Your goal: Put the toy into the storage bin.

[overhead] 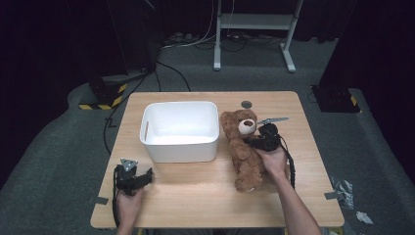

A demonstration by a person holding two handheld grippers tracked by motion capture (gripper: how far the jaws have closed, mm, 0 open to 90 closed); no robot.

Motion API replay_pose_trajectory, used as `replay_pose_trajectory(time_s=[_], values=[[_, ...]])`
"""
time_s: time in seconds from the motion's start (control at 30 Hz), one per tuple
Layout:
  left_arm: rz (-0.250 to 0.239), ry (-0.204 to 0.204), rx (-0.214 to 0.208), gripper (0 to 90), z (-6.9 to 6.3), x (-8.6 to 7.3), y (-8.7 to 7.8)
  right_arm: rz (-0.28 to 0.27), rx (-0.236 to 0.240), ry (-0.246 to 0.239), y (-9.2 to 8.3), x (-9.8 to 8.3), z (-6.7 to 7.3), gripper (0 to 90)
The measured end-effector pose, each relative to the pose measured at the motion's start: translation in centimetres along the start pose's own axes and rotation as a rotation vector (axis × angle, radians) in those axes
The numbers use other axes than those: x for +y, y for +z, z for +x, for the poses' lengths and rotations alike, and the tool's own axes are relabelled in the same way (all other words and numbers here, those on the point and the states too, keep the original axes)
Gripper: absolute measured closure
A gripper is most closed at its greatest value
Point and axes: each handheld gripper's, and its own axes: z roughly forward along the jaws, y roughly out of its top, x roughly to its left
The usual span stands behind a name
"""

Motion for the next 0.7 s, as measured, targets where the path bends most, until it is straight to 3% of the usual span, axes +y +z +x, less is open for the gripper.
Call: replay_pose_trajectory(time_s=[0.17,0.47,0.7], values=[[0.0,0.0,0.0,25.1,0.0,0.0,0.0,-0.058,0.03,0.002,-1.5,-0.5,0.4,70.7],[-0.002,-0.008,0.001,25.1,-0.1,0.0,0.0,-0.134,0.034,-0.005,-3.9,-1.2,0.6,71.8],[-0.001,-0.008,0.002,25.1,-0.1,0.0,0.0,-0.193,0.087,0.041,-5.6,-1.9,-0.1,72.4]])
